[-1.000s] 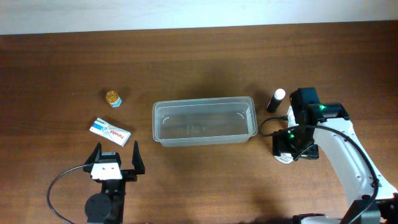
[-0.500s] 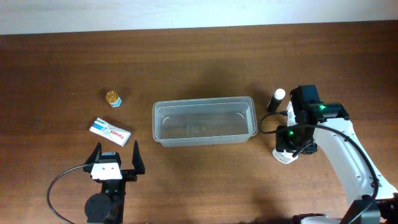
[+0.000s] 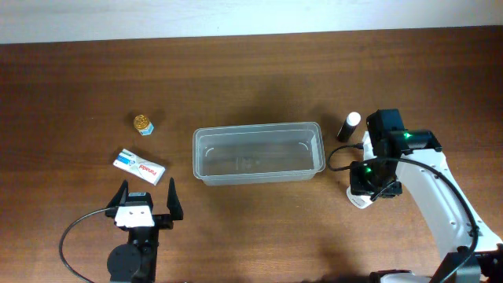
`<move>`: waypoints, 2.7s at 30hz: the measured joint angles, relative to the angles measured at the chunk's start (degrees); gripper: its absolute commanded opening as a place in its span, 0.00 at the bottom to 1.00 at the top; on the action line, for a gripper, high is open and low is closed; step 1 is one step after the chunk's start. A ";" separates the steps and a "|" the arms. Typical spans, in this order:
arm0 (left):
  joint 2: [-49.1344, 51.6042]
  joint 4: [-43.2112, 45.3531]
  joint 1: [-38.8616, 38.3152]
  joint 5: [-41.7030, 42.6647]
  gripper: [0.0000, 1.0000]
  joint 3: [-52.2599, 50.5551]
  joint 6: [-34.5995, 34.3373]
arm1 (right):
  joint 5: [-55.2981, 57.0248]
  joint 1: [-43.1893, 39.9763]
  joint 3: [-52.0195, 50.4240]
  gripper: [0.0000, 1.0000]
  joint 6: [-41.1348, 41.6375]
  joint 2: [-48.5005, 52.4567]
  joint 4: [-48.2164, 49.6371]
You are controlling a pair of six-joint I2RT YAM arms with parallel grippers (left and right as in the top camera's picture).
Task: Pack container
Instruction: 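Close right gripper on the small white bottle and lift, then carry white bottle into the clear container and release it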
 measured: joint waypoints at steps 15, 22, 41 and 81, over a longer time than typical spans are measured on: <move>0.00 0.00 0.00 0.00 0.99 0.00 0.00 | 0.44 0.00 0.00 0.19 -0.20 0.00 0.44; 0.00 0.00 0.00 0.00 0.99 0.00 0.00 | 0.42 0.00 0.00 0.15 -0.17 -0.02 0.42; 0.00 0.00 0.00 0.00 0.99 0.00 0.00 | -0.70 0.02 16.94 0.15 -0.20 -2.16 -13.03; 0.00 0.00 0.00 0.00 0.99 0.00 0.00 | -5.97 15.47 19.89 0.16 4.13 3.32 10.64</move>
